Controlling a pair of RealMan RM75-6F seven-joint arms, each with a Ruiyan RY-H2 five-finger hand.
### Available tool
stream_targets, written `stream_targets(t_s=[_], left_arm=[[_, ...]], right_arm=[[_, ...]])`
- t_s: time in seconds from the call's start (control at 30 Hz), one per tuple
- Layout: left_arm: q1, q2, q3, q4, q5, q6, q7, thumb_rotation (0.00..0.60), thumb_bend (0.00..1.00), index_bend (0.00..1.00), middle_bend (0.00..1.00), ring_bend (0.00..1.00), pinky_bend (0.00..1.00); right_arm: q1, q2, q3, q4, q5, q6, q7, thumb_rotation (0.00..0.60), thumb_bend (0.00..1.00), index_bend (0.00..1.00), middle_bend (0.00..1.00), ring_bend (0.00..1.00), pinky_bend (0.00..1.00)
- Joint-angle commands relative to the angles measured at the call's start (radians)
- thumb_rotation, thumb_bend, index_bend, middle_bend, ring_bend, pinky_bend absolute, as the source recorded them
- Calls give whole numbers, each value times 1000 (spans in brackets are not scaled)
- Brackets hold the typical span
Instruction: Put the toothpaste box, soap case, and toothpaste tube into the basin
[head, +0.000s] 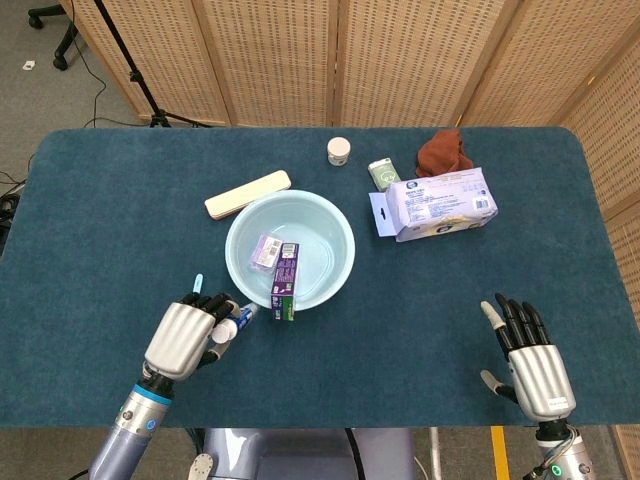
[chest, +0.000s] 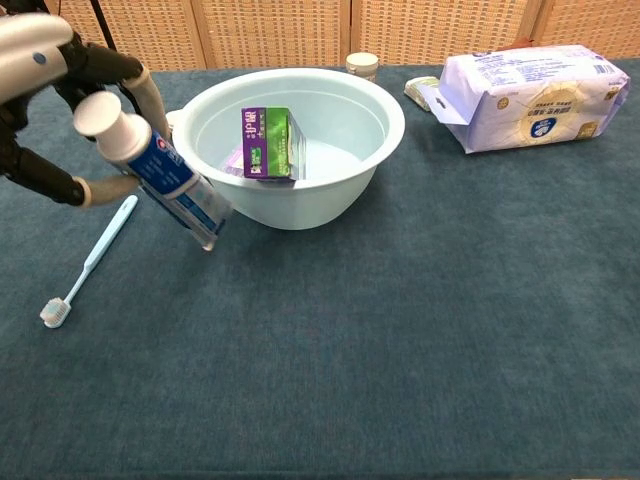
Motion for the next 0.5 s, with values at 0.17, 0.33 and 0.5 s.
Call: stream_targets(t_s=[0.17,0.33,0.5], left_arm=[[7,65,-37,-47,31,13,2,600,413,777,444,503,436],[7,93,-68,-62,32,16,3,600,413,777,444,503,436],[-5,113,-120,-66,8,15,10,600,413,777,444,503,436]], right_arm=[[0,0,-1,-1,-2,0,1,600,131,0,0,0,47],[0,0,-1,-1,-2,-1,0,600,131,0,0,0,47],[1,-2,-3,0,-4,-4,-4,600,131,0,0,0,47]])
